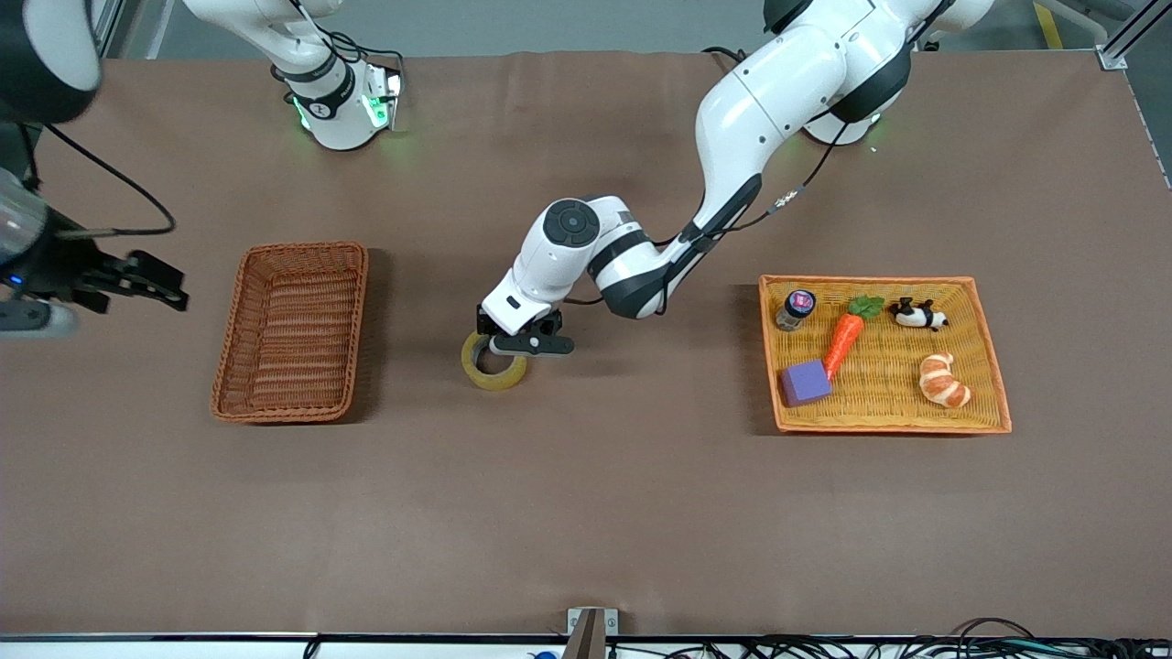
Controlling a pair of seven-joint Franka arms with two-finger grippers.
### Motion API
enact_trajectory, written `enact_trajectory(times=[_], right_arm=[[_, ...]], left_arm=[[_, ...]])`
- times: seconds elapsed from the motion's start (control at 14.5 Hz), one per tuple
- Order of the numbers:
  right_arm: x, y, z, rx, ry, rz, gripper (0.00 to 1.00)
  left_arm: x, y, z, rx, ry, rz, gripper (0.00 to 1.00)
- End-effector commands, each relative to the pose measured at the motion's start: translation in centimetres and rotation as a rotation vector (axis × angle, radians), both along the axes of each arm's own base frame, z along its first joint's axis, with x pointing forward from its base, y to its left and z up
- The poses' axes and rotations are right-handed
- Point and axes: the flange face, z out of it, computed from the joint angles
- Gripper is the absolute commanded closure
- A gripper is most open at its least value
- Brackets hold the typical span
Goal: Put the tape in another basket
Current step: 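Set the tape down mid-table while the right gripper reaches toward it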
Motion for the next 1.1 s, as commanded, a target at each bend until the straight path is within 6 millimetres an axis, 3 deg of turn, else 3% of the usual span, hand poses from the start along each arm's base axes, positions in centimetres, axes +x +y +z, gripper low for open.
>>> enact_trajectory(times=[0.0,0.14,0.28,0.55,0.83,0.9,1.03], right_arm=[[0.0,4.4,-4.1,0.003,-0.005,0.025,0.00],[-1.0,9.7,-7.1,0.000,-0.005,-0.002,0.00],[-2.2,14.2,-10.2,-0.008,0.000,-0.013,0.00],[-5.1,22.5,-18.7,0.001,-0.024,0.006,0.00],[-7.4,26.4,-26.2,0.008,-0.047,0.067,0.00],[-7.7,26.7,-27.9,0.010,-0.053,0.075,0.00],[-8.3,27.7,-30.8,0.001,-0.043,0.093,0.00]], left_arm=[[-0.7,0.9,3.4,0.044,0.016,0.002,0.00],[-1.2,2.6,6.5,0.212,0.033,-0.048,0.00],[-0.5,5.2,9.5,0.288,0.033,-0.118,0.00],[0.2,13.7,15.1,0.413,0.004,-0.111,0.00],[2.7,22.8,20.5,0.375,0.008,-0.228,0.00],[3.8,26.3,22.0,0.374,0.023,-0.216,0.00],[4.3,31.2,26.0,0.351,0.061,-0.149,0.00]])
